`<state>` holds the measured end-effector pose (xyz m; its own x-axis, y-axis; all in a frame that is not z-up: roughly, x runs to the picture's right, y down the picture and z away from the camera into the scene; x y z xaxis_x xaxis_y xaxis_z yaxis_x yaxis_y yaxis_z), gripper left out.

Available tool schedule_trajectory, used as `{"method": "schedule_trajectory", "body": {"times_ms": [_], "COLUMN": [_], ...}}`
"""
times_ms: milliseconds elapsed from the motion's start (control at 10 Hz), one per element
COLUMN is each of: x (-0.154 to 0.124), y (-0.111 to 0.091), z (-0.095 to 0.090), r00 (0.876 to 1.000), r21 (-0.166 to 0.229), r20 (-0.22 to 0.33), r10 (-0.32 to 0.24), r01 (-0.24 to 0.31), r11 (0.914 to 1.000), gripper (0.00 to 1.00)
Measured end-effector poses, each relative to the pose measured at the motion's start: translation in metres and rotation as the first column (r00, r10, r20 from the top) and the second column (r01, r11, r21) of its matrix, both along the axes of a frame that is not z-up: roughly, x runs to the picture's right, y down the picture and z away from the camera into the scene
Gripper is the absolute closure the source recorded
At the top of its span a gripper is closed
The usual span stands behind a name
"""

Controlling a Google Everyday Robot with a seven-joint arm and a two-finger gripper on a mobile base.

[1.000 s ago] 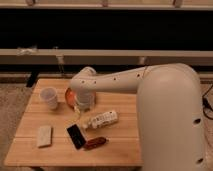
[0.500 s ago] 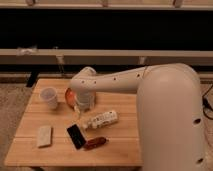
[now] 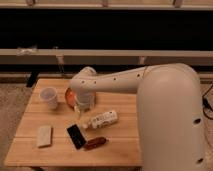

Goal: Stand the bottle upright

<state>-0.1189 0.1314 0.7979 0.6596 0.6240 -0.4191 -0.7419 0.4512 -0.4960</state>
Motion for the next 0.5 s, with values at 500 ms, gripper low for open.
{"method": "schedule_trajectory", "body": {"times_ms": [500], "x": [0.0041], "y": [-0.0030], "z": [0.0058], "r00": [0.975], "r21": [0.000], "r20": [0.050], "r10": [-0.215], "r01": [0.215], "r11": [0.9766], "gripper": [0.35]}}
